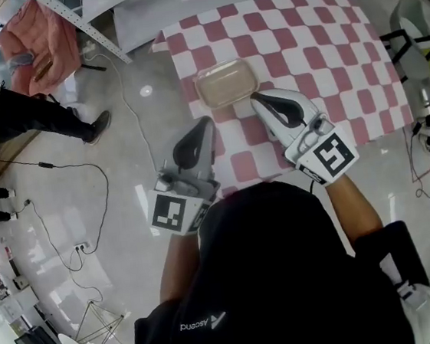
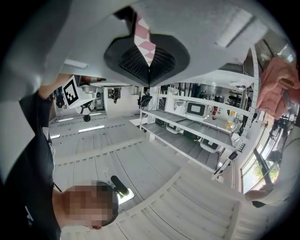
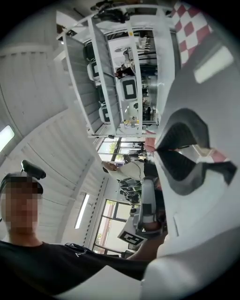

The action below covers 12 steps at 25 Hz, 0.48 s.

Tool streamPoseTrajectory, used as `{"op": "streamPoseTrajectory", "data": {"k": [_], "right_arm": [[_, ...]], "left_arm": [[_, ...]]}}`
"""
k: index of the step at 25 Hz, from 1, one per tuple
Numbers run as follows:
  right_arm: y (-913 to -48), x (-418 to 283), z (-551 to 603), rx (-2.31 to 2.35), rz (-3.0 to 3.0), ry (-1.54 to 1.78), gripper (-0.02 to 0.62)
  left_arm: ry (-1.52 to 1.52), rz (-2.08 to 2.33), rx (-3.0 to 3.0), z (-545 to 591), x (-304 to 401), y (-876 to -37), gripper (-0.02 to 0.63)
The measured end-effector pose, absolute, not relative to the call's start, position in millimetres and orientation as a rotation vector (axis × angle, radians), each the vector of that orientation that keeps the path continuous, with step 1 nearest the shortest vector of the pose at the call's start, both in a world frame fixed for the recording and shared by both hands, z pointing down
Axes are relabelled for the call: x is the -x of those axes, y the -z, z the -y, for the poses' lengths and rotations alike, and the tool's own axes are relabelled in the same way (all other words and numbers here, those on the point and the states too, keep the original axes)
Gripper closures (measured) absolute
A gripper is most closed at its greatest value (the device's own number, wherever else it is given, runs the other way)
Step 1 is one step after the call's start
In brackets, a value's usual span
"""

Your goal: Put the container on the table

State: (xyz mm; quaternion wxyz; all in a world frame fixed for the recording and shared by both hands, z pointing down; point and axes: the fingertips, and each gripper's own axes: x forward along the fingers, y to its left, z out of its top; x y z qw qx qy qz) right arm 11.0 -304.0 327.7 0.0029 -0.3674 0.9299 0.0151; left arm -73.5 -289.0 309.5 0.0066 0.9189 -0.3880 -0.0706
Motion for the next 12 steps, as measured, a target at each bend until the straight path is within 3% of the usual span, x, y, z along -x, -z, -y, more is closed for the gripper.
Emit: {"op": "streamPoseTrajectory", "data": {"k": [12], "right_arm": [[-329,-13,271,1.199,-2.893,-0.062,0.592]], "left_arm": [[0.208,1.170,-2.868,266,58,-313,0.597]]}}
